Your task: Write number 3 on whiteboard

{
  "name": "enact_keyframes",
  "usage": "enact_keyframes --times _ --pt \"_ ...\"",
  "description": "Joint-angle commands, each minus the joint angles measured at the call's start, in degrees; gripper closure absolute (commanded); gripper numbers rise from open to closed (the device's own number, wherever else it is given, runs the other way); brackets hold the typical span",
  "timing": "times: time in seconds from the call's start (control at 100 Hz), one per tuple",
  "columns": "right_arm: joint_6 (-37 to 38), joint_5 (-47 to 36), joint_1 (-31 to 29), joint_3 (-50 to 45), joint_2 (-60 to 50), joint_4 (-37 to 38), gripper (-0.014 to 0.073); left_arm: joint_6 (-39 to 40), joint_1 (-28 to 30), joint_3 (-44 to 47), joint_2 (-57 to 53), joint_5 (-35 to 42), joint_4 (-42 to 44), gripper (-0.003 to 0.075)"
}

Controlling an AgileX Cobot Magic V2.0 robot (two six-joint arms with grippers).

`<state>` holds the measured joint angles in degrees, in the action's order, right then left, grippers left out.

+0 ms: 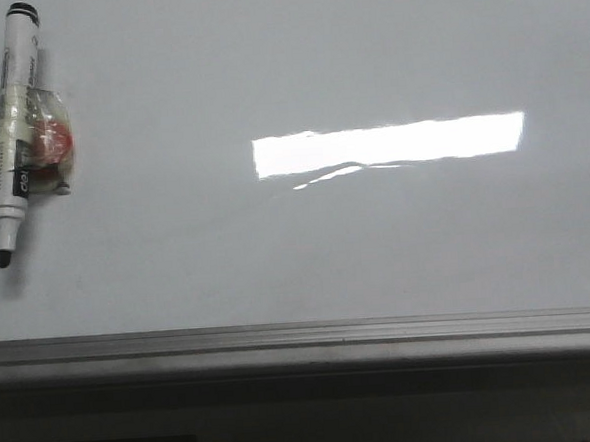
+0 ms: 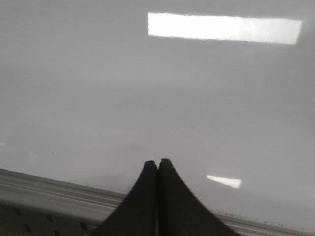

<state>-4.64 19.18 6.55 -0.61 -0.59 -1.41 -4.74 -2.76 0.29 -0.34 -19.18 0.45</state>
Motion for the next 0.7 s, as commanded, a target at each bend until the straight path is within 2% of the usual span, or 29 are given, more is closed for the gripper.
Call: enact_keyframes --times 0.0,0.69 --pt "-0.2 -0.6 -0.4 -1.4 -0.9 0.2 0.0658 0.6 -0.2 1.9 -1.5 3.3 -0.5 0.0741" --pt "-0.2 -0.6 -0.4 -1.4 -0.9 0.2 0.0658 0.6 -0.2 1.9 -1.5 3.3 1.2 0.0741"
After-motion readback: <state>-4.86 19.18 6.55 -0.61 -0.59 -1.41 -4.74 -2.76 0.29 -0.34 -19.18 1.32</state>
